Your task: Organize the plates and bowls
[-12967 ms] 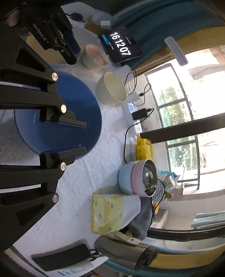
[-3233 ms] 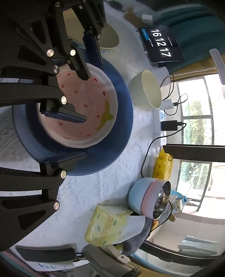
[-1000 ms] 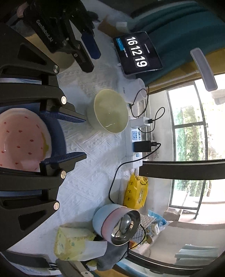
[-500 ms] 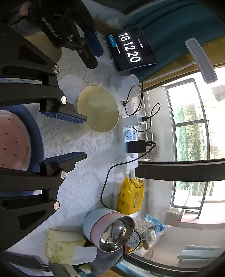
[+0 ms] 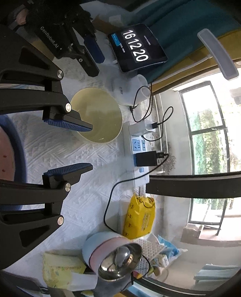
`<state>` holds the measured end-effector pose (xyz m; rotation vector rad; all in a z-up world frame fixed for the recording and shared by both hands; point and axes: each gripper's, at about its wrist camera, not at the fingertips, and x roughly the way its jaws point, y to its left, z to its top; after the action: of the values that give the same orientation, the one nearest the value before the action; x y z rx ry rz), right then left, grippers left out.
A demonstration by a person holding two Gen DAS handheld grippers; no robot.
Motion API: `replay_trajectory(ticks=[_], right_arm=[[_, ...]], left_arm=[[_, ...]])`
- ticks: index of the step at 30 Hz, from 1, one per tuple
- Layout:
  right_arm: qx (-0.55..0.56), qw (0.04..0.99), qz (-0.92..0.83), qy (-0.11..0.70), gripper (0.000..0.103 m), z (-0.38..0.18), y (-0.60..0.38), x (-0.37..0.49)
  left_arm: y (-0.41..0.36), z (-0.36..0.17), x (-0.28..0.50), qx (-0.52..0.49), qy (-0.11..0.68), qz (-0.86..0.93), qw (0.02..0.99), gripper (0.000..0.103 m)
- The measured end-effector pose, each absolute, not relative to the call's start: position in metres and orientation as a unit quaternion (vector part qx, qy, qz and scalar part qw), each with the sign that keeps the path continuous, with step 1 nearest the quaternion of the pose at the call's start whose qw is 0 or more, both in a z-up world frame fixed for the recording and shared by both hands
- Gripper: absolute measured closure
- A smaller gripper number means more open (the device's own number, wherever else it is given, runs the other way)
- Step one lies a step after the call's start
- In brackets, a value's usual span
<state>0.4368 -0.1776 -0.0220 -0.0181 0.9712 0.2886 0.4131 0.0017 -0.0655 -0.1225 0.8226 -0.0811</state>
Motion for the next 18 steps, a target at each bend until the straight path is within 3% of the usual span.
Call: replay_trajectory(ticks=[18], right_arm=[[0.009, 0.83, 0.17, 0.531, 0.067, -0.067, -0.155, 0.476]], left_arm=[[-0.008, -0.106, 0.449, -0.051, 0.454, -0.034, 0.889, 0.06]])
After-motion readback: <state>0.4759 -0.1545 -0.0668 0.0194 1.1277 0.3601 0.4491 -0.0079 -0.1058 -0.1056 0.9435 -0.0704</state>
